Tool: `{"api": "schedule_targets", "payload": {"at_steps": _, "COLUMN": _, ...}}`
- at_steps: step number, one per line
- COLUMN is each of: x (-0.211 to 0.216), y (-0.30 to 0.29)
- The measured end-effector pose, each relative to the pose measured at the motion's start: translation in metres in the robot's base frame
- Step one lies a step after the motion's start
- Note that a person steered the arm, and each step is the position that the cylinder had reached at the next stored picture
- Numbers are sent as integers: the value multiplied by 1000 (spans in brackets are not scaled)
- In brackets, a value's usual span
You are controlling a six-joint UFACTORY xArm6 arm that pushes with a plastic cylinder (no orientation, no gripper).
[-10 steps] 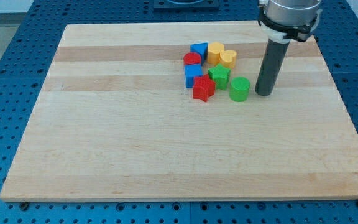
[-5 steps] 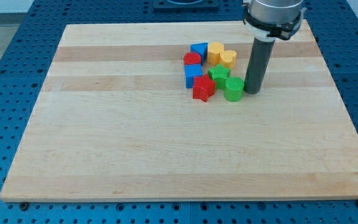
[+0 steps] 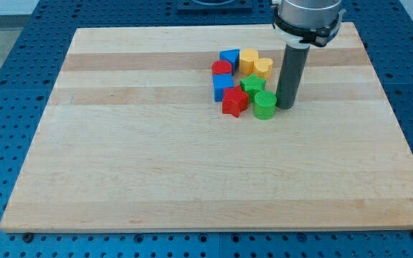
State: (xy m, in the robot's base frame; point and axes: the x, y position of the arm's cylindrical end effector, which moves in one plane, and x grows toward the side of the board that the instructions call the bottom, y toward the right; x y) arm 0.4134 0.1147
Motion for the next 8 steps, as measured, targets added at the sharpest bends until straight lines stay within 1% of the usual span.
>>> {"api": "schedule_targets", "payload": {"at_steps": 4, "x": 3, "y": -3}}
{"api": "schedule_targets", "payload": {"at_steps": 7, "x": 6, "y": 17}}
{"api": "schedule_targets", "payload": {"at_steps": 8, "x": 25, "y": 17}}
